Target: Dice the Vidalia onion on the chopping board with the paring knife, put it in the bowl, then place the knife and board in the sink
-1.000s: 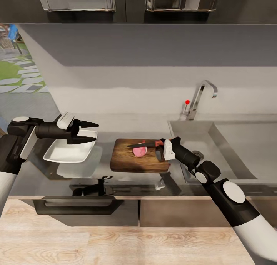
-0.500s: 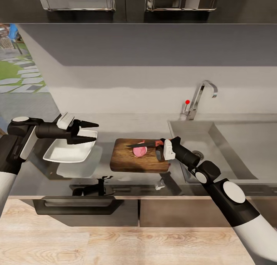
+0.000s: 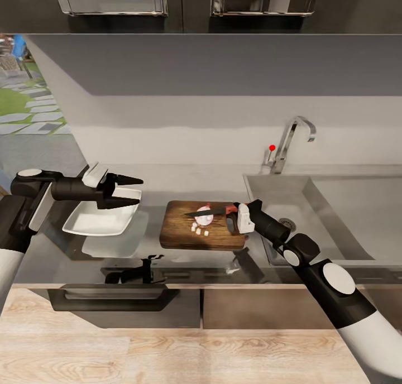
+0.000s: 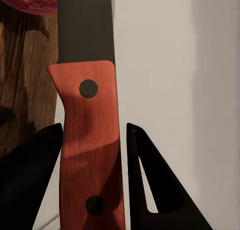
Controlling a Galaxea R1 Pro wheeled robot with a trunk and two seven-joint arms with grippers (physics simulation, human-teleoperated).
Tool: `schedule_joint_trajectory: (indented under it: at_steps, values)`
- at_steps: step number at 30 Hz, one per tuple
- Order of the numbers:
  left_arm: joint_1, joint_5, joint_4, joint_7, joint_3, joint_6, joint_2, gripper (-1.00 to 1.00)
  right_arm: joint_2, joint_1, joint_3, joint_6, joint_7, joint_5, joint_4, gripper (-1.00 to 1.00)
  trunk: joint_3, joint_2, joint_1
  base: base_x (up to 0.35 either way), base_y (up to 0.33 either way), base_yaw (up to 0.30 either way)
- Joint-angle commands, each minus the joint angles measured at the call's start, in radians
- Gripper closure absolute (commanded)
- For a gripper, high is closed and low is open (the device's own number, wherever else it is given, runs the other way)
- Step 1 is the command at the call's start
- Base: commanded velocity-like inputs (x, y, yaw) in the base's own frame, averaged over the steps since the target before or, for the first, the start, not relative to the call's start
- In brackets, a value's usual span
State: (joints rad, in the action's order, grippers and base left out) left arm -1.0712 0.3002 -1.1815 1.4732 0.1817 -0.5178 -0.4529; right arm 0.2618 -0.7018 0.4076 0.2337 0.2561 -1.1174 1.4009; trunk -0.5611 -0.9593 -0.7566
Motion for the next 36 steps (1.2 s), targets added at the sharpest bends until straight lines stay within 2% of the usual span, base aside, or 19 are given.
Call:
schedule_joint_trajectory:
  at_steps: [1,36]
  values:
    - [-0.001,0.005,0.000,0.001,0.003,-0.011,-0.001,-1.00,0.000,-0.001,0.000,0.003,0.002,-0.007,0.001,1.00,-0.001,-0.001,0.000,0.000,0.000,0.000]
    - [-0.001,0.005,0.002,0.001,0.004,0.012,-0.003,-1.00,0.000,-0.001,-0.002,0.002,0.002,-0.007,0.001,1.00,-0.001,-0.001,0.000,0.022,0.000,0.000]
